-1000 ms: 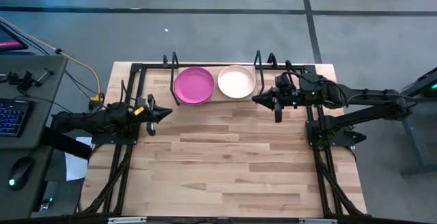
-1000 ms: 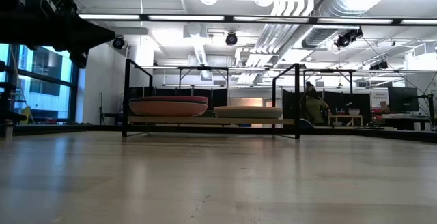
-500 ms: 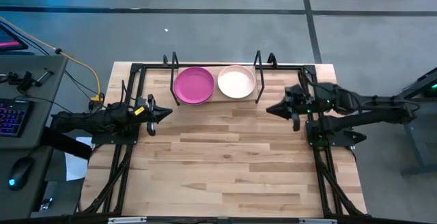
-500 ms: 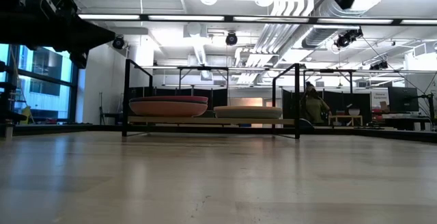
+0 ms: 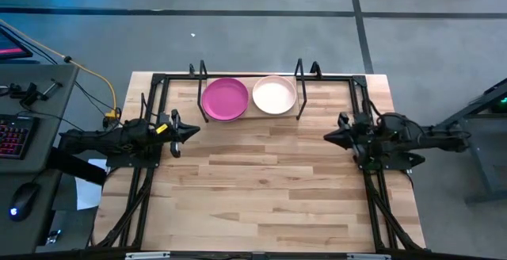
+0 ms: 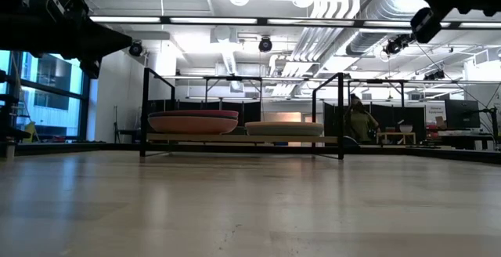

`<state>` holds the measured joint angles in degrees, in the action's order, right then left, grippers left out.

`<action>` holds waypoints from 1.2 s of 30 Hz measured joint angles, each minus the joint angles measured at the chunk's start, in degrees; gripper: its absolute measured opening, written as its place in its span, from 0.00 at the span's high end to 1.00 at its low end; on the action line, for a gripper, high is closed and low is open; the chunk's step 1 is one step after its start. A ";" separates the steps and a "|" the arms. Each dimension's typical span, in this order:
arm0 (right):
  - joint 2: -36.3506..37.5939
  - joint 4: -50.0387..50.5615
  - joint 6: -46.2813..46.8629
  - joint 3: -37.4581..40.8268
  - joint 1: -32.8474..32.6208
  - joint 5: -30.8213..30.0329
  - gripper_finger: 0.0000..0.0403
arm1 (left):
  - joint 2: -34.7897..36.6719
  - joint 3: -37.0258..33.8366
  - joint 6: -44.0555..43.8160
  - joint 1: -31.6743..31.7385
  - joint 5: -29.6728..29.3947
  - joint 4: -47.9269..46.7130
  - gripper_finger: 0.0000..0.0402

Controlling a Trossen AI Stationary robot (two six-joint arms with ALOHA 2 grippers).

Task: Place and stack plates onto a shelf
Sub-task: Return to Home Position

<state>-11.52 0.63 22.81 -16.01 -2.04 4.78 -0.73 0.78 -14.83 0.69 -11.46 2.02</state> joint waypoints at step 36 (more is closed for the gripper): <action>11.13 -1.87 -10.88 15.45 0.04 -1.91 1.00 | 0.00 0.02 0.00 0.00 -0.02 0.02 1.00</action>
<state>-0.38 -1.24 11.93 -0.56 -2.00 2.87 -0.73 0.80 -14.83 0.69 -11.49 2.04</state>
